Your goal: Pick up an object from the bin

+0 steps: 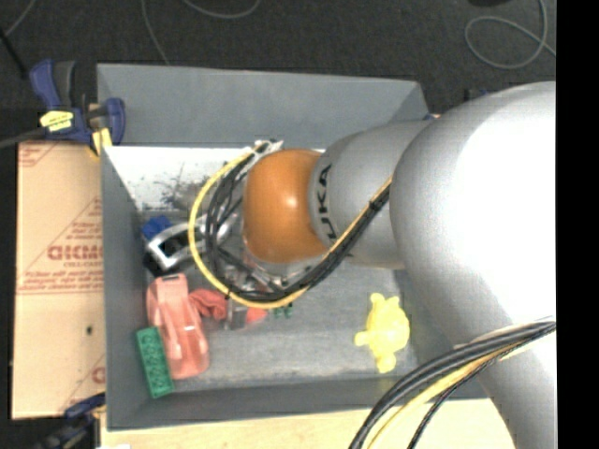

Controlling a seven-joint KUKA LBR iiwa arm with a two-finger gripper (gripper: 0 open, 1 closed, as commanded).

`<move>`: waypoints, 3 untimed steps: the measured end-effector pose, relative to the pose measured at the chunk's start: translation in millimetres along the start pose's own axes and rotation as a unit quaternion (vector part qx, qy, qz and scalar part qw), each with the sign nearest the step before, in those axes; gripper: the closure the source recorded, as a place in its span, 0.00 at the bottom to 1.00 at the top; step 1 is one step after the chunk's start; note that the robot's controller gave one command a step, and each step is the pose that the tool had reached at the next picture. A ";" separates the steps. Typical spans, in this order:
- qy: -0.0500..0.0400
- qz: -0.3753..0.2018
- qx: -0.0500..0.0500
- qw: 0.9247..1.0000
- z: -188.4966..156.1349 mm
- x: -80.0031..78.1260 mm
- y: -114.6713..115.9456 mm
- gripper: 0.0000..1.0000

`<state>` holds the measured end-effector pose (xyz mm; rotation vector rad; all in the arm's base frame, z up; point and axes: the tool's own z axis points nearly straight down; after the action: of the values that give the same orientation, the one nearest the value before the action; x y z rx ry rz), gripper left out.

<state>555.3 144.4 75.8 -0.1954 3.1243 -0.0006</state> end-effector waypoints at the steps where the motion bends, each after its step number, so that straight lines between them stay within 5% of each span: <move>1: -0.001 -0.003 0.000 1.000 -16.4 -0.6 -3.6 1.00; 3: -0.003 -0.006 0.000 1.000 -71.9 -0.4 -15.0 1.00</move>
Offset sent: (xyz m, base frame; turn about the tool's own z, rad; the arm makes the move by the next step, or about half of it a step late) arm -0.0015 -0.0052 0.0617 0.0206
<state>556.8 129.6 147.7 -0.2138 3.1174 -0.0017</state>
